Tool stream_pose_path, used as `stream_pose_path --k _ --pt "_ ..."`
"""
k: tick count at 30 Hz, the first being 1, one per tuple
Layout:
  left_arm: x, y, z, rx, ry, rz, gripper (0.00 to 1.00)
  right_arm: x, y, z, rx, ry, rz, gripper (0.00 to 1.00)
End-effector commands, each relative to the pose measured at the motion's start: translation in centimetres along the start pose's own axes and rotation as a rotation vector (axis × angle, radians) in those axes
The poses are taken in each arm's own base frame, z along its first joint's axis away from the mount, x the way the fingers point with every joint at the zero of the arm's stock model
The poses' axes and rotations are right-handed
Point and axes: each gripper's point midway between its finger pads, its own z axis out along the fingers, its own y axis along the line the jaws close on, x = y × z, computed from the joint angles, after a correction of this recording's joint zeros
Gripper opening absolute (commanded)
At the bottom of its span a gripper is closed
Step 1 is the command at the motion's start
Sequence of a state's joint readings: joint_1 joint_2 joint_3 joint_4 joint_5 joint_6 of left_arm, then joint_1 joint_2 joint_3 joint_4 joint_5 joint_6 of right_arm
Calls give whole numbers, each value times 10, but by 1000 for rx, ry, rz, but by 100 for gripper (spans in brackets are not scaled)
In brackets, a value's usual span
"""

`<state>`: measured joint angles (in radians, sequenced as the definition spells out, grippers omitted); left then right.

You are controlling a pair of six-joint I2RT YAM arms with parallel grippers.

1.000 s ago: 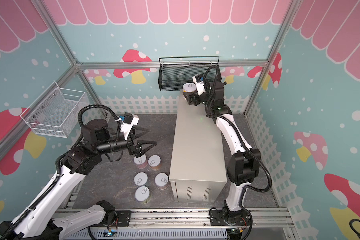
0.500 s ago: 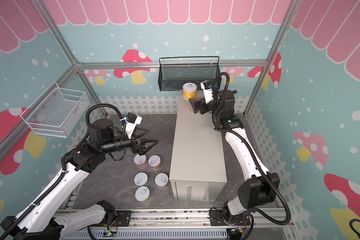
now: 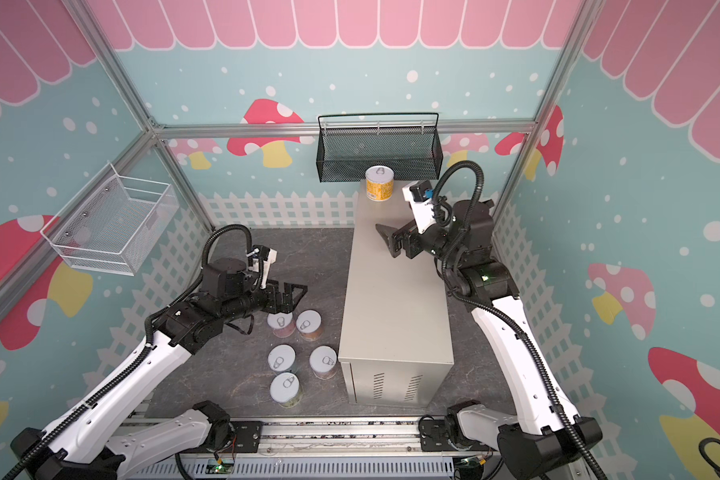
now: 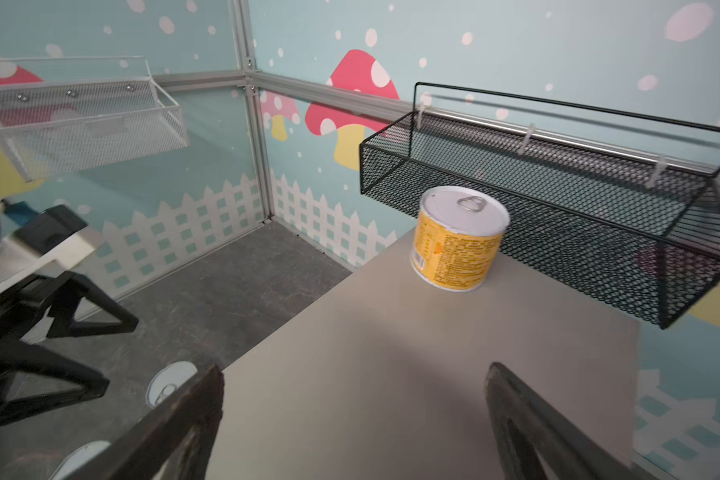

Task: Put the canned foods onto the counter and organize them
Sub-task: 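Open the right gripper and draw back while the left gripper reaches over the cans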

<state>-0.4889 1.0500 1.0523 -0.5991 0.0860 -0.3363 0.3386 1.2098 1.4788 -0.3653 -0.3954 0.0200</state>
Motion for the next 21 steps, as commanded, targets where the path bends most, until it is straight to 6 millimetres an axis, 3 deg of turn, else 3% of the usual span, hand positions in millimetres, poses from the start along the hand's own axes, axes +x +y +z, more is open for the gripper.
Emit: stream_pose_path --k 1,8,13,21 --pt "16 34 7 -178 24 -130 99 4 37 -3 -81 43 -50 99" --pt "51 77 15 -363 88 -338 99 17 74 0 -151 45 -39 99" --pt "70 93 20 -428 115 -405 99 23 81 0 -145 66 -52 99" --pt "81 111 33 -491 135 -443 99 24 92 -8 -178 45 -52 99"
